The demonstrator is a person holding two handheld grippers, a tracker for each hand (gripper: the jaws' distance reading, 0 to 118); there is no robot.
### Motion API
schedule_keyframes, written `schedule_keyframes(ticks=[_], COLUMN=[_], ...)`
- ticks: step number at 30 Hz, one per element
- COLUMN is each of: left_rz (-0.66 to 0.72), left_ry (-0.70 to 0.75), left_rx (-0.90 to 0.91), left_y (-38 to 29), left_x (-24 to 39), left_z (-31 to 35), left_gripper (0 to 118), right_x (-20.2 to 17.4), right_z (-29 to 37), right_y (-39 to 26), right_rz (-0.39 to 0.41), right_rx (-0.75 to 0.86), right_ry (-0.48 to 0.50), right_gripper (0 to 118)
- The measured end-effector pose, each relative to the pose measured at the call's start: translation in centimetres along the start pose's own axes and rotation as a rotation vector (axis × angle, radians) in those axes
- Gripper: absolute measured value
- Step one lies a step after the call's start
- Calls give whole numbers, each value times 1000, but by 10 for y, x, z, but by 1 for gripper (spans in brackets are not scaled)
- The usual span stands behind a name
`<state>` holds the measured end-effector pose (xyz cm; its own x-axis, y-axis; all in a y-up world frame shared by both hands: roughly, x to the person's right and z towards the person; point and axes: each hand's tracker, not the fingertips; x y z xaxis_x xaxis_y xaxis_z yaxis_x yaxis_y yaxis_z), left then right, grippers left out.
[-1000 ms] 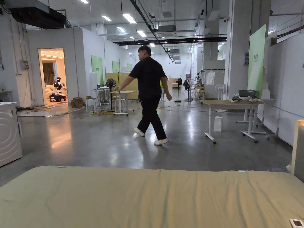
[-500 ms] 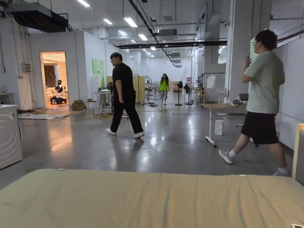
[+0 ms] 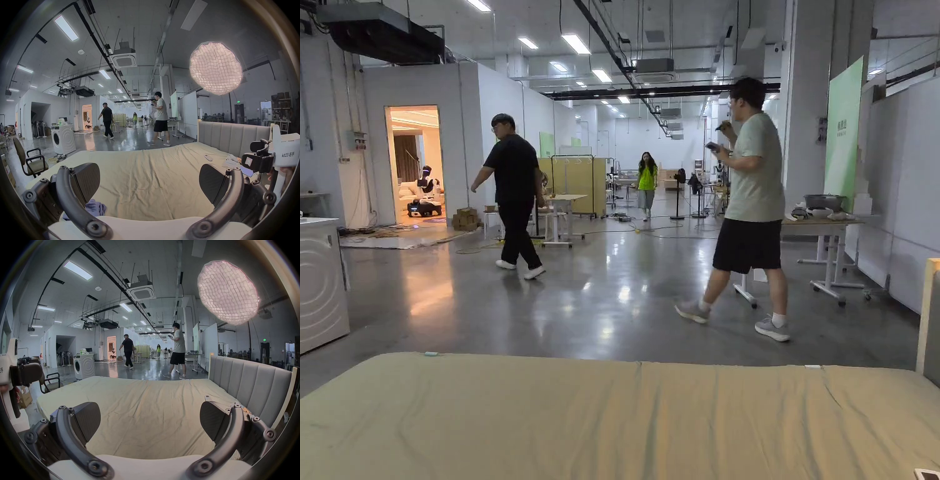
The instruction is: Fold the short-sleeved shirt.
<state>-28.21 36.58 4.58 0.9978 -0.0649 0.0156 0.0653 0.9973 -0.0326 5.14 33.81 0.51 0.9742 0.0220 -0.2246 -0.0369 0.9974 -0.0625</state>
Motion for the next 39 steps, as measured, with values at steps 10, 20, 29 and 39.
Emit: schedule_keyframes(ticks=[10, 20, 29, 39], left_rz=[22, 31, 34, 34], left_ry=[-7, -16, -15, -23], left_rx=[10, -4, 4, 1], left_y=[6, 3, 6, 4], left_x=[-1, 0, -1, 1], left_z=[-3, -4, -2, -2], left_gripper=[118, 118, 118, 118], right_x=[-8, -23, -26, -5], right_z=[-2, 6, 6, -2], right_y=[13, 30, 35, 30], right_rz=[-122, -293, -248, -342], right_rx=[-48, -119, -138, -202], right_ry=[-142, -102, -203, -152], right_gripper=[118, 118, 118, 118])
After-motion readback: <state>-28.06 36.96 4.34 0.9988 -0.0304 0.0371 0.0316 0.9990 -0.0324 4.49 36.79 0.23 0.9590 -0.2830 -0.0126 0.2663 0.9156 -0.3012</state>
